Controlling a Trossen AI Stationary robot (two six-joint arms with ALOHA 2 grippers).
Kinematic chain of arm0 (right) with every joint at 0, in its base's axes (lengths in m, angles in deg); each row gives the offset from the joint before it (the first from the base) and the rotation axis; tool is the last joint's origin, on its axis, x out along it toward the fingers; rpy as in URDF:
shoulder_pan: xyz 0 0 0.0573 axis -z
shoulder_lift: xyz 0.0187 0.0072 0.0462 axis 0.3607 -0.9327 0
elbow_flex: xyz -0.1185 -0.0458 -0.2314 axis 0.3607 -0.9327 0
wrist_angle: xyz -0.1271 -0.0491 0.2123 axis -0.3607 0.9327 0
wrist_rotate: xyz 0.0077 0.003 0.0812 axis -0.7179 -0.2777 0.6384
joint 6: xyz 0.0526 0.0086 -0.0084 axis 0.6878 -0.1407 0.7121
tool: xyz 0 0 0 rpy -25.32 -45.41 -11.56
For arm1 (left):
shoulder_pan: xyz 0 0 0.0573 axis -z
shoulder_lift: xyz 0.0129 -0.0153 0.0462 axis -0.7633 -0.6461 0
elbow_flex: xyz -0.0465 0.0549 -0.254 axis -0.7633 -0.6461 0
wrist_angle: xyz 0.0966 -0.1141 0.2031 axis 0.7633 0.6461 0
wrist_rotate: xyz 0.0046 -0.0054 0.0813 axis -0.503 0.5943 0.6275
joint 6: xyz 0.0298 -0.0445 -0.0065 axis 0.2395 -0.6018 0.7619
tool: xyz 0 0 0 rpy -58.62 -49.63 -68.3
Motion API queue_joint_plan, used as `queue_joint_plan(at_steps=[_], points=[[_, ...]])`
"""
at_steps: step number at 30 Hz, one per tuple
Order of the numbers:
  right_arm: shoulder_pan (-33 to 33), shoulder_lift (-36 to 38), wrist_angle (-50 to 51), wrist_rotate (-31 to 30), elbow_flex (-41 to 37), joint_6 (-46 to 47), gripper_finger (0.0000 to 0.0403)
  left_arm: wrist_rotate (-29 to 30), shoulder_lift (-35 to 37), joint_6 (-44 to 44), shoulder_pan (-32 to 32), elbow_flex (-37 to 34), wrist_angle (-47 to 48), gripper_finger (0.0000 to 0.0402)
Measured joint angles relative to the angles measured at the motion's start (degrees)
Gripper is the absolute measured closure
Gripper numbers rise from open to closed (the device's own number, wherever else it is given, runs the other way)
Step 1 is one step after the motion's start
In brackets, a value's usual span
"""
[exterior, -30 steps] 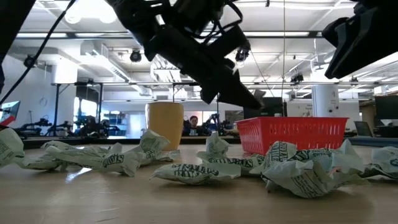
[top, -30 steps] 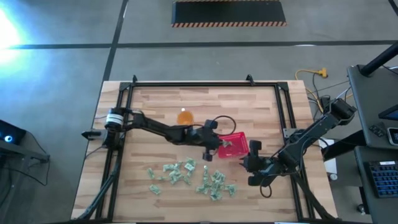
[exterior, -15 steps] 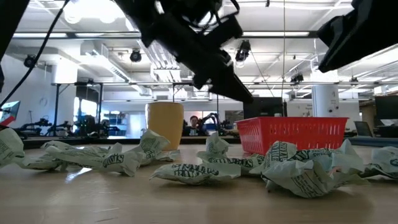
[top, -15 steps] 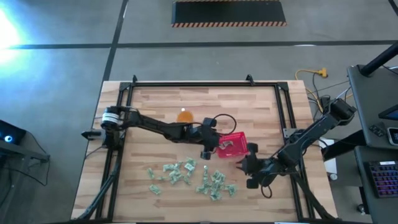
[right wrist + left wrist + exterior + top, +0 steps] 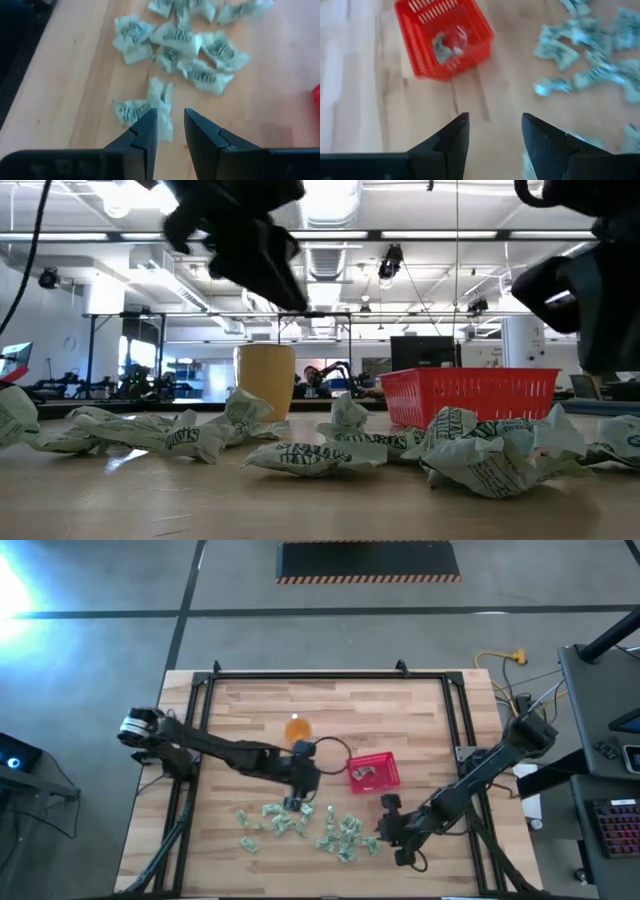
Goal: Pick and place Stevia / Truvia into bins
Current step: Put the stevia packet into the basket
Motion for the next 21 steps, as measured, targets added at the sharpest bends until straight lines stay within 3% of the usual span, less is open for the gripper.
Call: queue_joint_plan(at_steps=[13, 21], points=[[0.1, -4.9, -3.3, 1.3, 0.8, 2.4, 0.0286, 5.4, 9.9, -9.9, 4.0, -11.8, -3.1, 0.0237], [0.4, -4.6, -3.2, 1.3, 0.7, 3.8, 0.0248, 6.7, 11.7, -9.9, 4.4, -13.7, -5.2, 0.0237]])
